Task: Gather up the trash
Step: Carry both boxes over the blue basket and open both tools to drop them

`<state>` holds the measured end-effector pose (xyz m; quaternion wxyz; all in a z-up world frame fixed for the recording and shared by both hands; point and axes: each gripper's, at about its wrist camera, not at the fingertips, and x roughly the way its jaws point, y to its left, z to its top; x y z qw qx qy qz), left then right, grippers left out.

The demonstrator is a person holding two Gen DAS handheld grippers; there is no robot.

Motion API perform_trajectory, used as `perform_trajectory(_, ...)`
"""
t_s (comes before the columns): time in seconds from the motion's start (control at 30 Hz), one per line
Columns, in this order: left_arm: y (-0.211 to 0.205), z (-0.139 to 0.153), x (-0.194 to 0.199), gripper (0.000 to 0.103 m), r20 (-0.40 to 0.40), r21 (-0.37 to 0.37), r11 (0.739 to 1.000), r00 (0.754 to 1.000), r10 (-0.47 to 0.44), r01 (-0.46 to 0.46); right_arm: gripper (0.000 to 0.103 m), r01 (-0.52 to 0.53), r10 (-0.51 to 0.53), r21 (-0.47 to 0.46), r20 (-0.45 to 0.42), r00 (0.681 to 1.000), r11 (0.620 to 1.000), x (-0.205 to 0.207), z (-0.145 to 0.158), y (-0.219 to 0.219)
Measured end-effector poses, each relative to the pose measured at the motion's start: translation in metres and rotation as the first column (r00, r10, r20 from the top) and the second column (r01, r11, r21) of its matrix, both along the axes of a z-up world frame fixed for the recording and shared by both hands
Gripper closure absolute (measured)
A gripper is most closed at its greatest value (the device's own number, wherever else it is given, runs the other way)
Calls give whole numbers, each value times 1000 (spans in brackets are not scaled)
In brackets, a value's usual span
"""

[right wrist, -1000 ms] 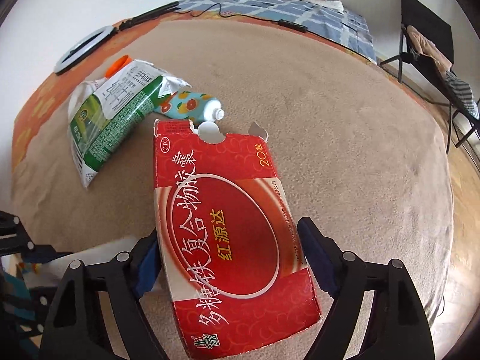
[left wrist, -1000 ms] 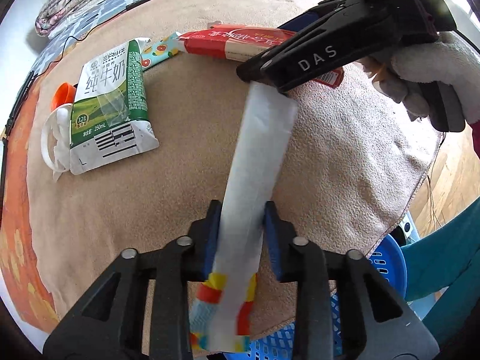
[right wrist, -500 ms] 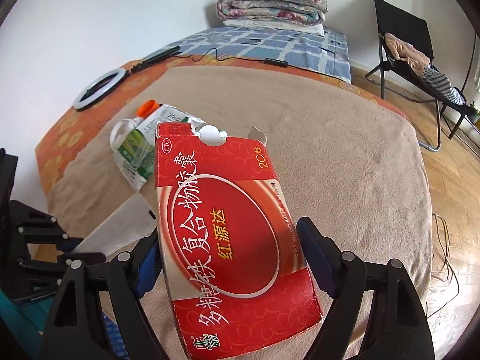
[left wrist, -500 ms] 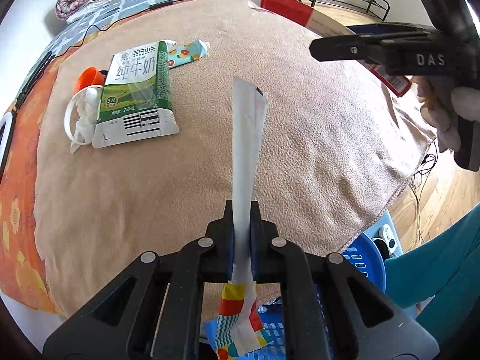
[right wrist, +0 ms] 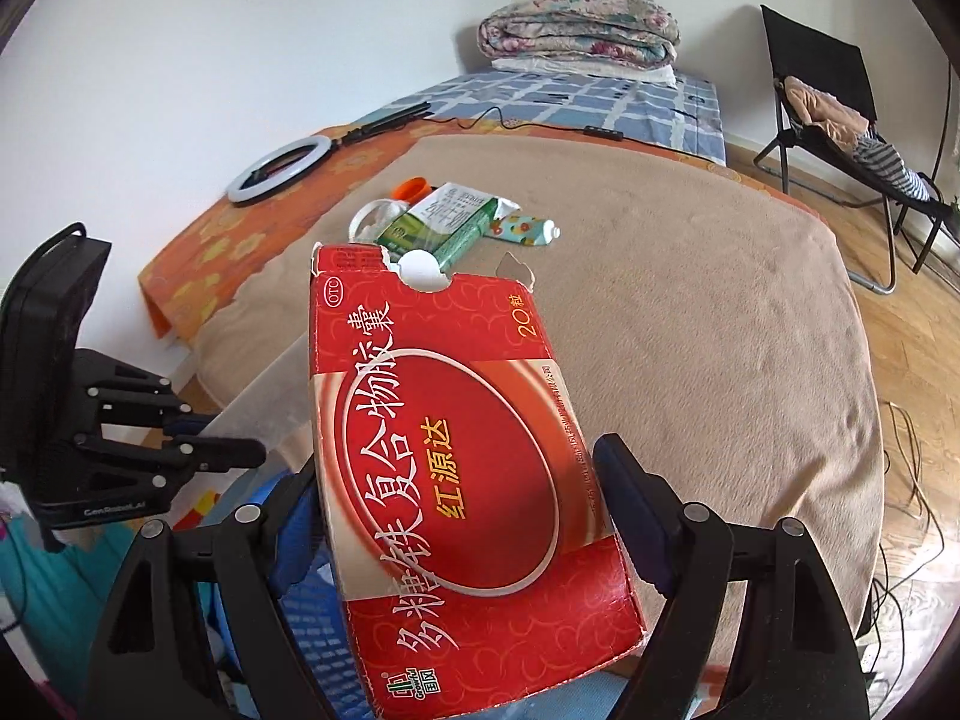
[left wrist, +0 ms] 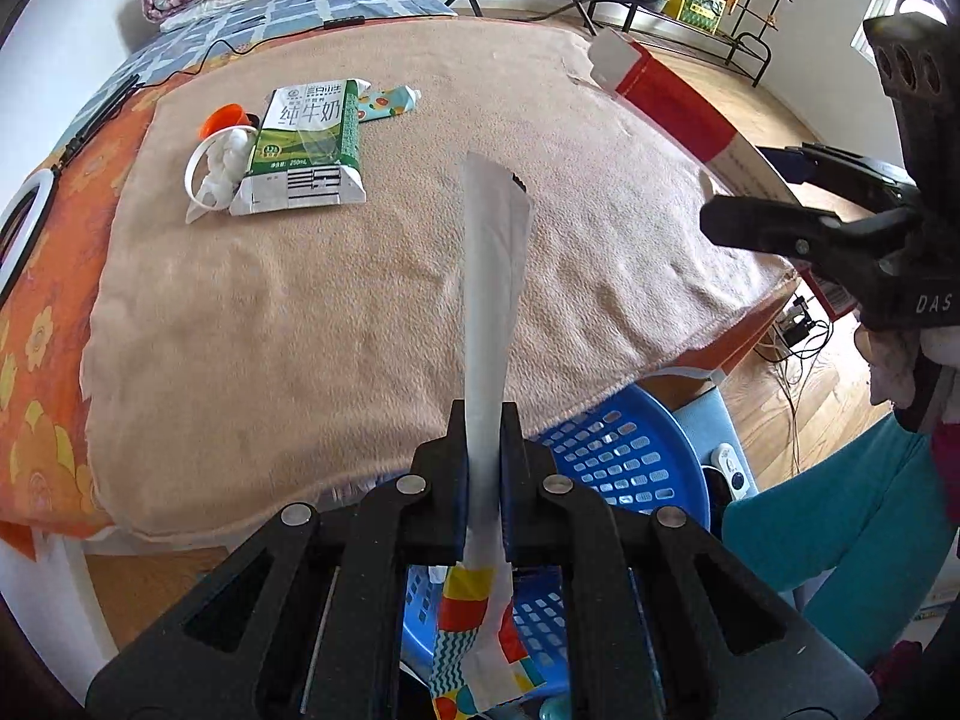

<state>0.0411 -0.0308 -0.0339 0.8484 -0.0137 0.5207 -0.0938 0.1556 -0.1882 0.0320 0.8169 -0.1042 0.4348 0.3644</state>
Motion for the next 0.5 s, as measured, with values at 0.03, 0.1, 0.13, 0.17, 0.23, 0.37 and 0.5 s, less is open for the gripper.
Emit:
perform_trajectory(0.03,-1,-1,-6,97,-4,-3,1000,1000,2,-2,21,-1,1,0,-7,1000,1000,-7,-2,-2)
perform_trajectory(0.1,-2,-5,-18,97,-11,-2,1000,1000,2,-2,21,-4,4,-1,-23,1000,1000,-21,-8,-6)
perform_trajectory(0.13,-2,-7,-23,97,-15,-6,1000,1000,3,-3,21,-5,5,-2,-32,999,1000,-27,-12,-8)
perform_trajectory(0.17,-2,-9,-29,97,-20,-13,1000,1000,5,-5,21,-8,8,-2,-41,999,1000,-33,-15,-9)
perform_trajectory(0.23,-3,-15,-39,97,-34,-27,1000,999,6,-7,21,-17,17,-10,-56,998,1000,-44,-22,-12)
perform_trajectory(0.37,-9,-31,-59,97,-66,-29,1000,998,-2,0,21,-37,35,-27,-76,997,999,-67,-35,-14)
perform_trajectory(0.5,-12,-46,-73,97,-100,-38,999,995,0,-3,21,-55,50,-40,-110,993,998,-80,-49,-12)
